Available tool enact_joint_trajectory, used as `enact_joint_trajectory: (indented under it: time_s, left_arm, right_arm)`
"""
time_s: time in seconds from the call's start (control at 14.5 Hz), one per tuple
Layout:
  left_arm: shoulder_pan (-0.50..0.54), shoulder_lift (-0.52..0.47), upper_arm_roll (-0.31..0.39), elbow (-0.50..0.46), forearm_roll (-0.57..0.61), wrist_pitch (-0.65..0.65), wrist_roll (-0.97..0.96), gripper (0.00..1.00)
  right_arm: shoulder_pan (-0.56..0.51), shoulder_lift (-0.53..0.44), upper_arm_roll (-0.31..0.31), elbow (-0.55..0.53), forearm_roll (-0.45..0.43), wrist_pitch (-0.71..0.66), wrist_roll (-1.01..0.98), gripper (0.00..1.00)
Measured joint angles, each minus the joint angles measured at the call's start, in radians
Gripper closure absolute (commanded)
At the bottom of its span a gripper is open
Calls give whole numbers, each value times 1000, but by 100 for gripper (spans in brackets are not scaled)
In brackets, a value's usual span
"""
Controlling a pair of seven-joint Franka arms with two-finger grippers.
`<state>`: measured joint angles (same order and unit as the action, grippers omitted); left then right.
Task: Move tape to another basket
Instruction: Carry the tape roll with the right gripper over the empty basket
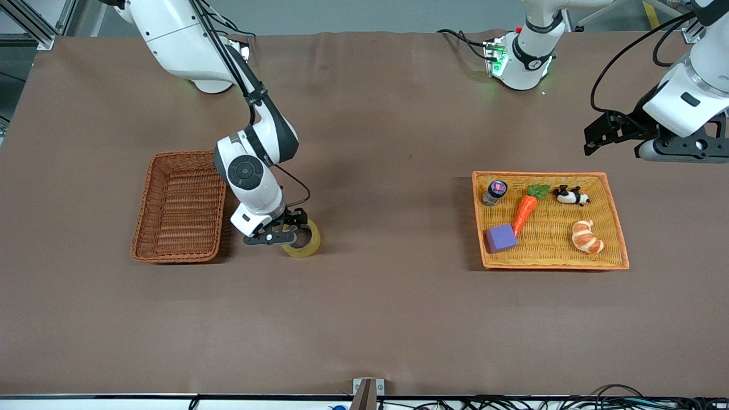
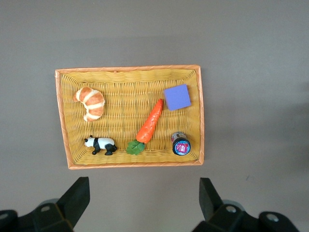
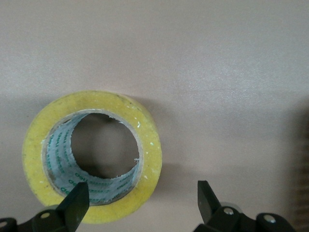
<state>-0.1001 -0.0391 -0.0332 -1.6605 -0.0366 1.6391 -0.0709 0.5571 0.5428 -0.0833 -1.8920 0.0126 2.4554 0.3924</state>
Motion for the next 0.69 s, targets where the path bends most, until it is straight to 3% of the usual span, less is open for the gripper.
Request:
enact_joint_trajectory:
  time_s: [0.21, 0.28, 0.41, 0.48, 0.55, 0.69]
  left_arm:
    - [2, 10, 6, 0, 0, 17, 4, 0]
    - [2, 15, 6, -1, 0, 31, 4, 0]
    - [2, 26, 6, -2, 1, 49, 4, 0]
    - [2, 31, 7, -2, 3, 53, 4, 0]
    - [2, 35, 7, -2, 8, 58, 4, 0]
    - [2, 40, 7, -3, 13, 61, 2, 0]
  right_arm:
    - [0, 33, 0, 7, 0, 28, -1, 4]
    - [0, 45, 1, 9, 0, 33, -2, 19]
    - [0, 65, 1, 12, 0, 44, -4, 70]
    - [0, 71, 1, 14, 0, 44, -5, 87]
    - [0, 73, 1, 16, 0, 44, -7, 97]
    - [0, 72, 1, 25, 0, 40, -9, 100]
